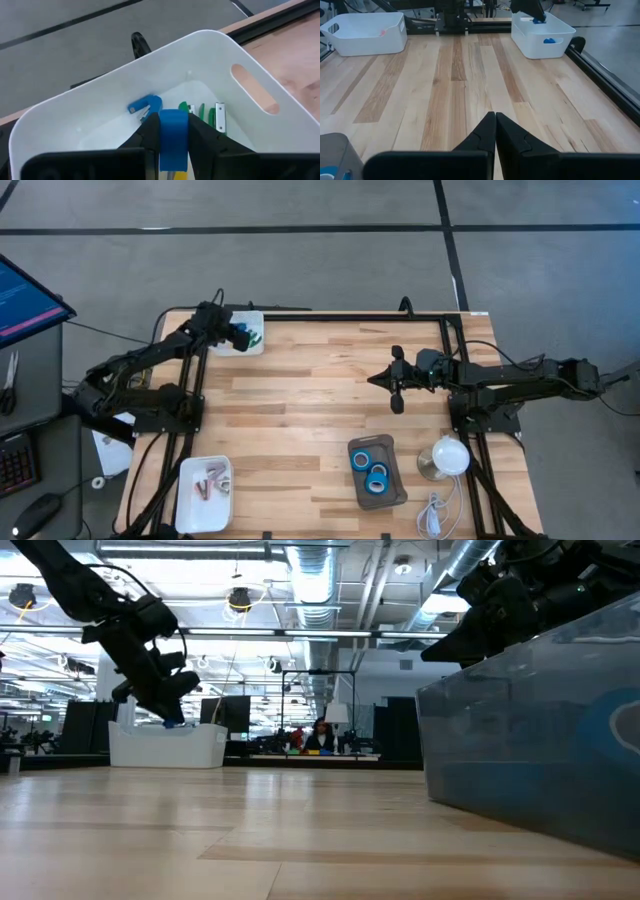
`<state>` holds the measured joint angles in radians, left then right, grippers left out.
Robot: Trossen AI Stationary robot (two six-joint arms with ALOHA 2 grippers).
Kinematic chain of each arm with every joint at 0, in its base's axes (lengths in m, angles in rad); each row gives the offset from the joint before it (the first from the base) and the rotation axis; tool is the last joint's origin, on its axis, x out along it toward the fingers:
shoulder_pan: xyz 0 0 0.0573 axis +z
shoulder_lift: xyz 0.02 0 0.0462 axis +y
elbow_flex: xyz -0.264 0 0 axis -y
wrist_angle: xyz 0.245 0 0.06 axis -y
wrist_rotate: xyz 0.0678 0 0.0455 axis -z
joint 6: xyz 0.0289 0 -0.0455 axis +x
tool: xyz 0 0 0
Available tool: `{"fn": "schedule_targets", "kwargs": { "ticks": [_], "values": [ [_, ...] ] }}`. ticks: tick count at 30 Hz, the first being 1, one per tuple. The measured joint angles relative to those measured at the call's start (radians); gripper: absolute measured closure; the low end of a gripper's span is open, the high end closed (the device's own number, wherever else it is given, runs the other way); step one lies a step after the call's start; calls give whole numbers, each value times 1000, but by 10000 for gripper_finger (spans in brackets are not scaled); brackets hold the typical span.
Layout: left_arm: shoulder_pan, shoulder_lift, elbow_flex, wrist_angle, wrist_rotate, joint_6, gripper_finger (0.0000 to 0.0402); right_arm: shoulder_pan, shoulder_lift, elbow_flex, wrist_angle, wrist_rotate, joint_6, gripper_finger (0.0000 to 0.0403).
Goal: Pick and place Stapler, Stapler remover, tape
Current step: Put the blue stapler into the top white bin, then return to Home Position
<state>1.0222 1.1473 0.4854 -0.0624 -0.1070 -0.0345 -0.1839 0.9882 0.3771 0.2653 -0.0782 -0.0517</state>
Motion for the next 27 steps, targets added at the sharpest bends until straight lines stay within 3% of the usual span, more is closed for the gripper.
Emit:
{"fn": "schedule_targets", "kwargs": {
  "ticks": [4,16,21,27],
  "values": [
    [0,0,0,1,3,-21,342,0,0,0,0,0,0,400],
    [0,0,0,10,4,-51,265,0,0,0,0,0,0,400],
    [-26,0,-1,59,10,-130,267,0,0,0,17,0,0,400],
    [-150,-57,-2,97,155,-60,289,41,-28,0,123,0,-2,400]
  ]
}}
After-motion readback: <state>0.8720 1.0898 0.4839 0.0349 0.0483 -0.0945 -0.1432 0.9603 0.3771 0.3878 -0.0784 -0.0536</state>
